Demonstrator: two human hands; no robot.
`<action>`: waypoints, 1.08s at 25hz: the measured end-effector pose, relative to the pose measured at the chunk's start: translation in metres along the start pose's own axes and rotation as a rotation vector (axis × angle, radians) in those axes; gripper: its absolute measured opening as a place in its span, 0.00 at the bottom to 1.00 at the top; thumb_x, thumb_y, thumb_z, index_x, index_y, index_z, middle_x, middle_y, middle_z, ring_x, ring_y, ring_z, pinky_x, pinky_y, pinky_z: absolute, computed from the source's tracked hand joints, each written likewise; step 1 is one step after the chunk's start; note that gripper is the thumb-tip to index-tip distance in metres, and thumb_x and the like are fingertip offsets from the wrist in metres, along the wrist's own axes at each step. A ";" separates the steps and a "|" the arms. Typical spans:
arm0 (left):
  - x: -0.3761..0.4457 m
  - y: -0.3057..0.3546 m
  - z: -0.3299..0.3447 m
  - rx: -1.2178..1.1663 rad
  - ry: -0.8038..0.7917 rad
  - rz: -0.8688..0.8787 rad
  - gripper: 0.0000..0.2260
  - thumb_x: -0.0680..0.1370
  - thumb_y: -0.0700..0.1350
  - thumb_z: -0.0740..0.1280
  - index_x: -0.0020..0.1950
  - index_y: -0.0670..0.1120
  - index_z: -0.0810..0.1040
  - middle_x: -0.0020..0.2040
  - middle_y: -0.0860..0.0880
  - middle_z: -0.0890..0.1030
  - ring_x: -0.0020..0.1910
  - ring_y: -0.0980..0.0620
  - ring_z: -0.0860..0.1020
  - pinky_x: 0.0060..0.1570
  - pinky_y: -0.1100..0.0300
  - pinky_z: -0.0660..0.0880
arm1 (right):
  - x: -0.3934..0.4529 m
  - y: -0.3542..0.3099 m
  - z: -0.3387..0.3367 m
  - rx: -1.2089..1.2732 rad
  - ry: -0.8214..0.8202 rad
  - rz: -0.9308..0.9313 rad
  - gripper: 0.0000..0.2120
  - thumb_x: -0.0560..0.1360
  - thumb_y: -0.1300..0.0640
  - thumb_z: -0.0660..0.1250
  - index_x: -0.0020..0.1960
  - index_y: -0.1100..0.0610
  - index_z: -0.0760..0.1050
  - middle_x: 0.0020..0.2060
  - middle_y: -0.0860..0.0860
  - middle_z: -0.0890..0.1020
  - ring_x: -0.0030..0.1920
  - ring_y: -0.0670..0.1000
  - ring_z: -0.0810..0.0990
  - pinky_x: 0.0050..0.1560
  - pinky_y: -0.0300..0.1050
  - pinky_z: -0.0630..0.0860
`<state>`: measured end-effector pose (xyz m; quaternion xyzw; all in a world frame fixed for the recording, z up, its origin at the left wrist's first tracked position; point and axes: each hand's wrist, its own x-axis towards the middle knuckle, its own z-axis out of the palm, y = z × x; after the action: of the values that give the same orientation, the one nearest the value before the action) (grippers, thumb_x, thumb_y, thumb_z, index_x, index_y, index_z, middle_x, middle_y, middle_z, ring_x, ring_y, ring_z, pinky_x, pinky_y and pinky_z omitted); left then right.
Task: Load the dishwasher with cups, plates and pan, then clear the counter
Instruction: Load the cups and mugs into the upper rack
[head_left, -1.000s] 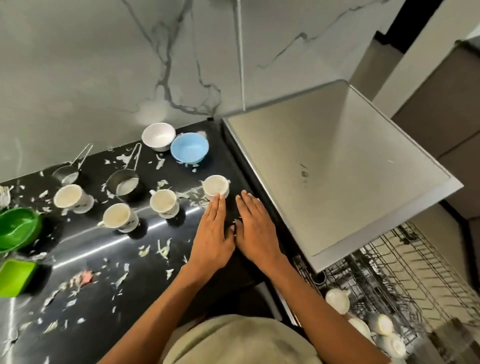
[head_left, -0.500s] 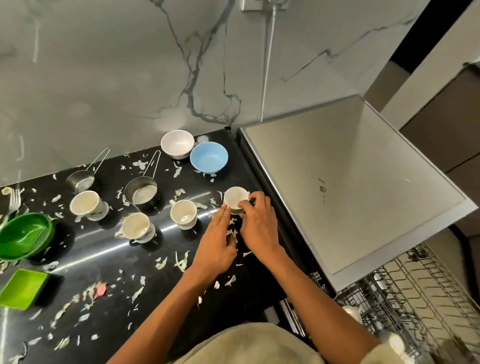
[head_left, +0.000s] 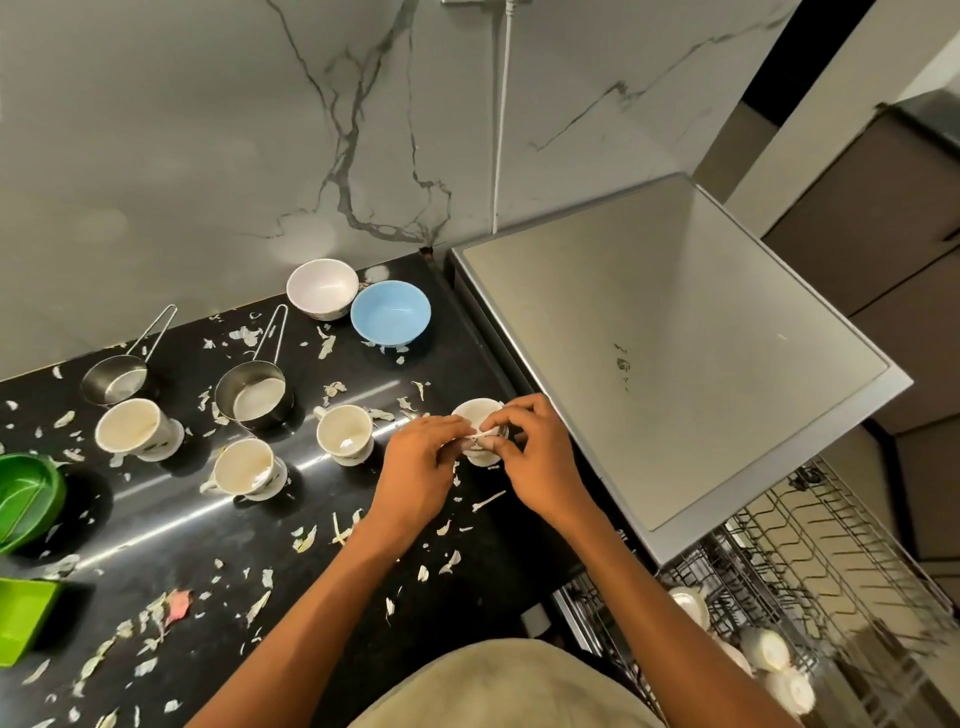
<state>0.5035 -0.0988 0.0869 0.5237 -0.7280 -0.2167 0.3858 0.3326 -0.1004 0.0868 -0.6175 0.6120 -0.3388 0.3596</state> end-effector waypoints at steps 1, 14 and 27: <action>0.000 0.004 0.003 -0.058 0.002 -0.006 0.09 0.73 0.33 0.73 0.49 0.43 0.86 0.46 0.55 0.85 0.49 0.61 0.79 0.54 0.74 0.71 | -0.007 0.001 -0.006 0.059 0.018 0.024 0.11 0.74 0.62 0.75 0.49 0.46 0.81 0.54 0.43 0.74 0.53 0.42 0.79 0.53 0.37 0.79; -0.018 0.099 0.098 -0.795 -0.258 -0.684 0.08 0.76 0.32 0.70 0.50 0.42 0.85 0.47 0.46 0.87 0.50 0.48 0.85 0.55 0.55 0.80 | -0.110 0.051 -0.103 0.498 0.347 0.319 0.27 0.67 0.66 0.81 0.63 0.54 0.77 0.55 0.47 0.84 0.54 0.44 0.84 0.49 0.37 0.80; -0.039 0.237 0.277 -0.850 -0.472 -0.770 0.08 0.76 0.37 0.72 0.54 0.40 0.83 0.49 0.44 0.86 0.50 0.45 0.85 0.52 0.54 0.81 | -0.205 0.164 -0.245 0.025 0.746 0.352 0.35 0.63 0.56 0.84 0.68 0.52 0.77 0.56 0.46 0.79 0.57 0.41 0.79 0.54 0.33 0.78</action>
<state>0.1500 -0.0021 0.0755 0.4871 -0.4026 -0.7213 0.2833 0.0344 0.0990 0.0759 -0.3337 0.7927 -0.4801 0.1728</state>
